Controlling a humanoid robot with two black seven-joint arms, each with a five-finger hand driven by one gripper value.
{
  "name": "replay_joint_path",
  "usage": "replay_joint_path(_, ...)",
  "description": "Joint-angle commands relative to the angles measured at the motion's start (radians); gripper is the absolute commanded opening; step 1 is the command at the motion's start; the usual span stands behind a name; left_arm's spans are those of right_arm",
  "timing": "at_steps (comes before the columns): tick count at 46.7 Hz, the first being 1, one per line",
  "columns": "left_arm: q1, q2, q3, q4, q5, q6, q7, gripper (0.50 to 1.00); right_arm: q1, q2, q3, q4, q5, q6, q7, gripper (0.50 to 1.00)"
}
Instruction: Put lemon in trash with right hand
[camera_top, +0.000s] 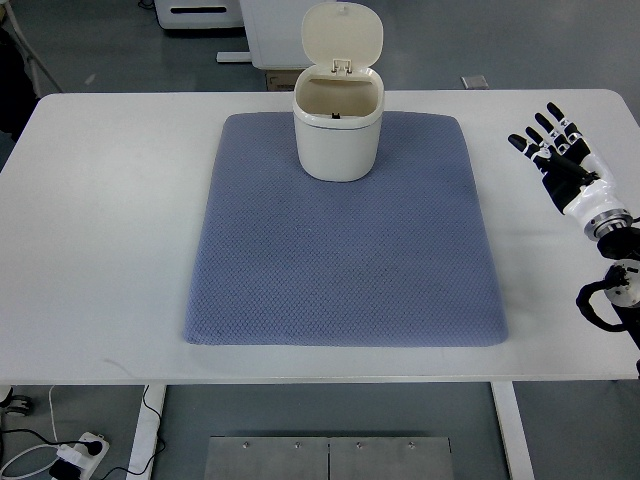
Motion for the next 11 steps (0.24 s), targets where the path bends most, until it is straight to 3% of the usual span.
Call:
replay_joint_path(1,-0.001,0.0,0.0,0.0,0.0,0.0,0.0,1.0,-0.018,0.019,0.018,0.011,-0.001,0.0,0.006,1.0)
replay_joint_path(11,0.0,0.0,0.0,0.0,0.0,0.0,0.0,1.0,-0.097,0.05,0.021,0.048,-0.001,0.0,0.026,1.0)
